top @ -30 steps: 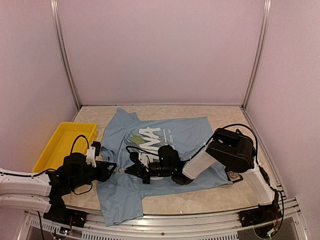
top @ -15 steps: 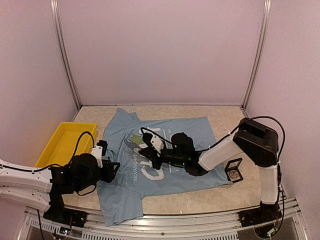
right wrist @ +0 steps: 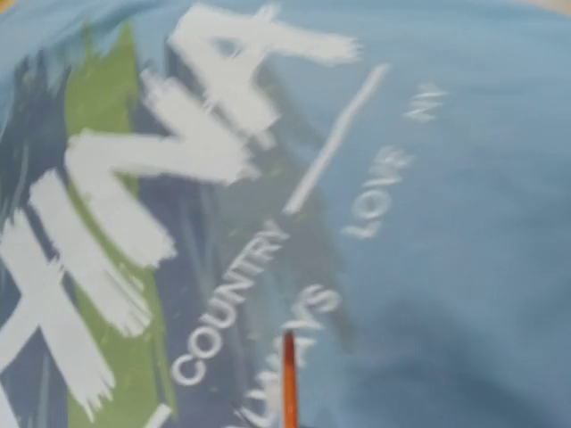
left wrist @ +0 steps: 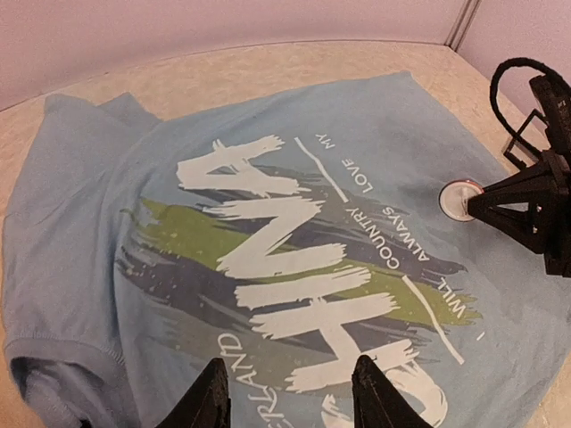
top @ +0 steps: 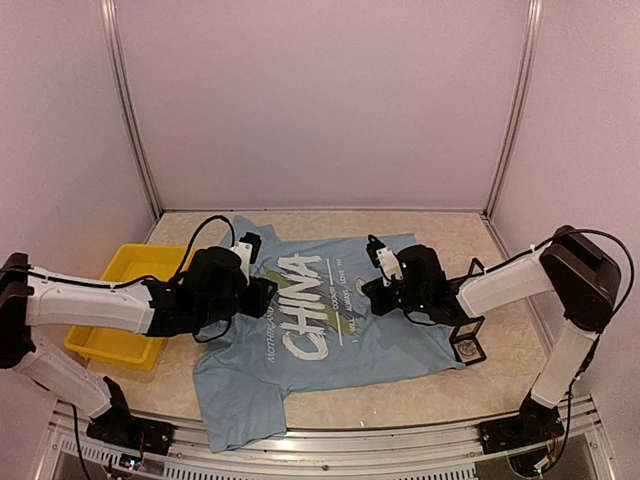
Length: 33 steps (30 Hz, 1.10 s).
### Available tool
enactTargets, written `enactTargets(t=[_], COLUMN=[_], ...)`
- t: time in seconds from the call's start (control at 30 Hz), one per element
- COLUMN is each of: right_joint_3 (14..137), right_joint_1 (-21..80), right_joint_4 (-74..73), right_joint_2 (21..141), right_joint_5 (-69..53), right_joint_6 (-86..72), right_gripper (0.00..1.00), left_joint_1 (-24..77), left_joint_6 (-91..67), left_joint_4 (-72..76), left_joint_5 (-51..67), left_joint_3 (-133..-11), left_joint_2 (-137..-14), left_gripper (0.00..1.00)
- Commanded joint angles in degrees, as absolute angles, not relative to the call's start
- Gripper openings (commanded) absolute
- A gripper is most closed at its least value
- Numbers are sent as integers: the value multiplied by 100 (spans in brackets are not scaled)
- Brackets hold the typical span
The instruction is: Pin the brooch onto the clothing
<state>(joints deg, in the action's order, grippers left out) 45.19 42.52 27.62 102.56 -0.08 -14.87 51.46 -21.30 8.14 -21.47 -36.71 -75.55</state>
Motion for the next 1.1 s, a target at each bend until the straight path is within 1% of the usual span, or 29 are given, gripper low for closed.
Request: enactTargets(t=[0.0,0.1,0.2,0.33,0.47,0.53,0.67,0.77,0.9,0.97,1.07], right_joint_3=[4709,4612,4568,4485,4356,4317,4299,4286,4302,4298,4310], right_joint_1=[3781,3400,3148,3015,2925,2902,2870,2842,2847,2847,2845], right_joint_4=[1616,1305,1092,969,1011,996,928,902,853,907,1060], right_joint_2=[9394,8966,8667,8369,8073,7946,7721,7579,7451,7428,7422], right_joint_5=[441,520,603,606,356,355,412,374,282,88,-365], right_joint_6=[-1876,-1934,-1800,-1659,-1578,-1490,-1352,-1310,-1317,-1244,-1055], right_gripper=[0,0,0,0,0,0,0,0,0,0,0], left_joint_1=[5176,5445,5650,5870,5929,5972,6144,6274,6256,6170,5996], left_joint_6=[-1416,-1007,-747,-503,-354,-280,-33,222,319,297,286], left_joint_4=[654,113,-341,-663,-905,-1183,-1740,-1840,-1818,-1701,-1196], left_joint_5=[-1013,-964,-896,-649,-338,-217,-37,213,207,285,622], left_joint_3=[-5058,-6304,-7275,-8330,-9216,-9825,-11145,-11841,-12458,-12474,-11817], left_joint_2=[-9294,-10486,-11539,-12474,-13280,-13817,-14719,-15176,-15390,-15289,-14532], left_gripper=[41,40,38,37,35,33,33,34,36,39,42])
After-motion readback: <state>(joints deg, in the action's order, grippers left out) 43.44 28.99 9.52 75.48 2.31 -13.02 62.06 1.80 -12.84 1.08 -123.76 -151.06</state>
